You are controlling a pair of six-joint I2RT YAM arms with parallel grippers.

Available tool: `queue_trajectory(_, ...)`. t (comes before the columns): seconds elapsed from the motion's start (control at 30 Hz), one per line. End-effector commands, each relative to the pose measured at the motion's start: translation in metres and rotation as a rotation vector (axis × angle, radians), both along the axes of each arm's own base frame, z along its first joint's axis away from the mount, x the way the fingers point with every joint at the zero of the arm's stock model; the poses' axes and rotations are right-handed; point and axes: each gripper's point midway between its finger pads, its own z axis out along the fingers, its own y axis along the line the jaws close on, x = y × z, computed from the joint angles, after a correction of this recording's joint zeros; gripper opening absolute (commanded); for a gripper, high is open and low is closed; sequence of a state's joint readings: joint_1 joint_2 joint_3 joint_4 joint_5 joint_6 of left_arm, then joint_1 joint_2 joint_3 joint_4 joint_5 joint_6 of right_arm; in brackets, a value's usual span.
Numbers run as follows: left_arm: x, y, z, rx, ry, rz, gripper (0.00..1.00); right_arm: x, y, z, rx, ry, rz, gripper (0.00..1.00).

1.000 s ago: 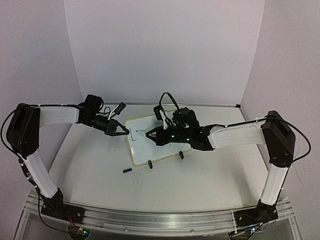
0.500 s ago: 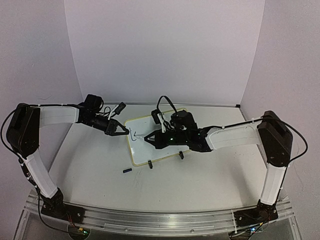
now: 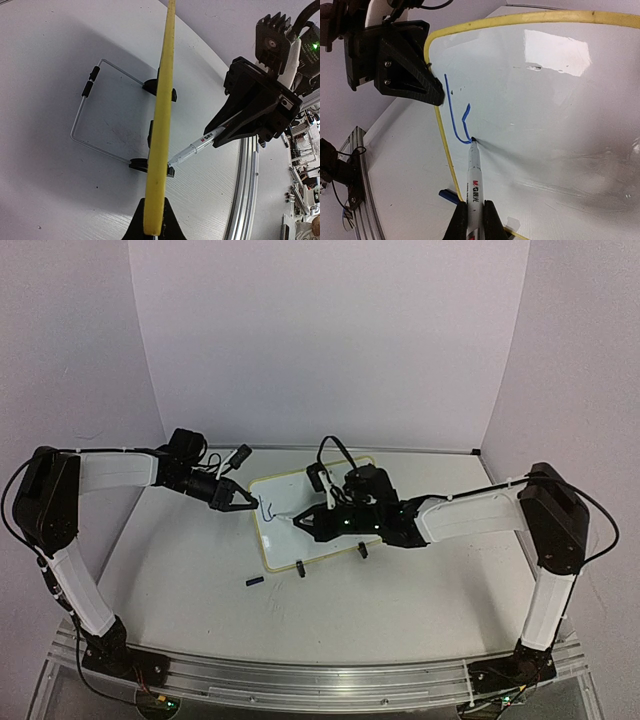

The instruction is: Write a sentence on the whiteboard

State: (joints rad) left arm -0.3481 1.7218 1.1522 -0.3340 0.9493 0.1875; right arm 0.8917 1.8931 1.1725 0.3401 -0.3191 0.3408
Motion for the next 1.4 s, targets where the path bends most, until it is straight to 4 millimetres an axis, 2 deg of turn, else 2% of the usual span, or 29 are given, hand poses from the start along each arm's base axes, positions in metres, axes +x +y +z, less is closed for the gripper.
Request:
queue_trajectory(0.0,0.007,-0.002,0.016,0.007,-0.088,-0.011,0.0,0.011,-0.006,0.031,0.03,-0.073,-0.048,0.0)
queue_trajectory(0.57,0.006,-0.003,0.016,0.007,-0.089,-0.015,0.0,0.014,0.005,0.047,0.058,-0.099,-0.019,0.0)
queue_trajectory(1.03,0.006,-0.003,0.016,0.009,-0.09,-0.016,0.0,0.014,0.013,0.05,0.073,-0.094,0.008,0.0)
queue_trajectory(1.23,0.006,-0.003,0.015,0.012,-0.088,-0.017,0.0,0.005,0.01,0.06,0.101,-0.1,0.035,0.0)
queue_trajectory(1.37,0.006,-0.004,0.015,0.014,-0.09,-0.016,0.0,0.001,0.0,0.065,0.108,-0.112,0.013,0.0)
